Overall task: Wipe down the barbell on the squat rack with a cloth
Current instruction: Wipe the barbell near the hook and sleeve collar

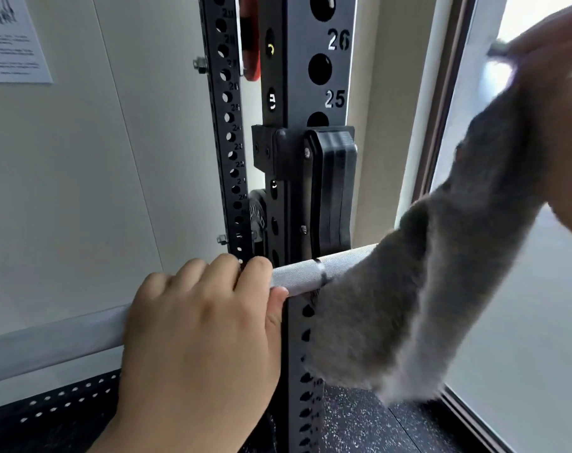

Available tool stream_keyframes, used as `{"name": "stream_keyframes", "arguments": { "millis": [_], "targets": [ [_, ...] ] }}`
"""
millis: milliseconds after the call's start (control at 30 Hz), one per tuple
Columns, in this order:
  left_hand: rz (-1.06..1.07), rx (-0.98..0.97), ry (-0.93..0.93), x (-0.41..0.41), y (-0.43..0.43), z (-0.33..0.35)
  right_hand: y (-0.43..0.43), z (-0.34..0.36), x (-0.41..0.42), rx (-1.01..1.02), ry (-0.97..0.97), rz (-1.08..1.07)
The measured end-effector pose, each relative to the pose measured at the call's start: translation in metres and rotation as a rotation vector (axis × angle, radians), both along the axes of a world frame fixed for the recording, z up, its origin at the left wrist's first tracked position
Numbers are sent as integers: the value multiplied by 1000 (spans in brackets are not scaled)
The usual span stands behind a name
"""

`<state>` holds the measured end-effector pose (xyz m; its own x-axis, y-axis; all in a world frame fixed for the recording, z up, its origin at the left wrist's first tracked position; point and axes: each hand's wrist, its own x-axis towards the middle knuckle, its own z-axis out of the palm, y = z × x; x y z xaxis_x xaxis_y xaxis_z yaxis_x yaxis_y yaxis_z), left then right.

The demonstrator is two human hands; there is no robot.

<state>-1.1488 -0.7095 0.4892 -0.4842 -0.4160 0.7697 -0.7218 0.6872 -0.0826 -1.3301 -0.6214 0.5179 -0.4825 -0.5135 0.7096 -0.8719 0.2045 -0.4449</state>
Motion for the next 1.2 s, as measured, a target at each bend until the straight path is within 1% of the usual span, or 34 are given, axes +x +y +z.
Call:
{"name": "stream_keyframes", "arguments": {
  "millis": [33,67,100,133,167,200,233,300,333,400,433,500,567,667,800,867,933,1000,1067,1133,1200],
  "targets": [
    [-4,2,-1,-5,1,1,1,12,-4,-99,70,-14],
    [-4,3,-3,-9,2,3,8,23,-5,-72,192,-3],
    [-2,4,-9,-13,2,3,14,35,-11,26,254,146],
    [1,2,-17,-16,3,3,14,45,-8,146,316,206],
    [3,-2,-25,-19,3,3,14,44,-4,316,352,275],
    [6,-6,-28,-21,3,2,11,43,-2,412,334,352],
    [12,-8,-25,-23,3,2,7,43,-7,442,296,382],
    [17,-15,-10,-28,2,2,1,46,-26,482,278,352],
    [16,-18,-4,-30,2,3,1,49,-40,505,255,302],
    [28,-34,18,-34,2,4,3,51,-63,436,218,245],
    [44,-46,33,-36,2,4,1,50,-65,405,207,267],
    [69,-62,44,-39,1,4,-4,46,-57,411,214,418],
    [65,-66,40,-40,1,2,-8,45,-45,464,222,581],
    [54,-80,35,-39,2,-1,0,47,-47,537,219,717],
    [74,-108,28,-40,1,-3,11,36,-44,478,328,664],
    [82,-119,18,-40,0,-4,11,27,-43,406,392,694],
    [84,-116,7,-39,-1,-6,11,25,-47,330,381,729],
    [72,-95,-10,-38,-2,-6,11,29,-58,277,330,748],
    [54,-58,-14,-38,-1,-4,12,40,-69,245,289,723],
    [48,-19,-1,-38,0,-1,7,47,-74,220,318,684],
    [50,7,2,-41,2,2,-4,49,-65,220,401,685]
  ]
}}
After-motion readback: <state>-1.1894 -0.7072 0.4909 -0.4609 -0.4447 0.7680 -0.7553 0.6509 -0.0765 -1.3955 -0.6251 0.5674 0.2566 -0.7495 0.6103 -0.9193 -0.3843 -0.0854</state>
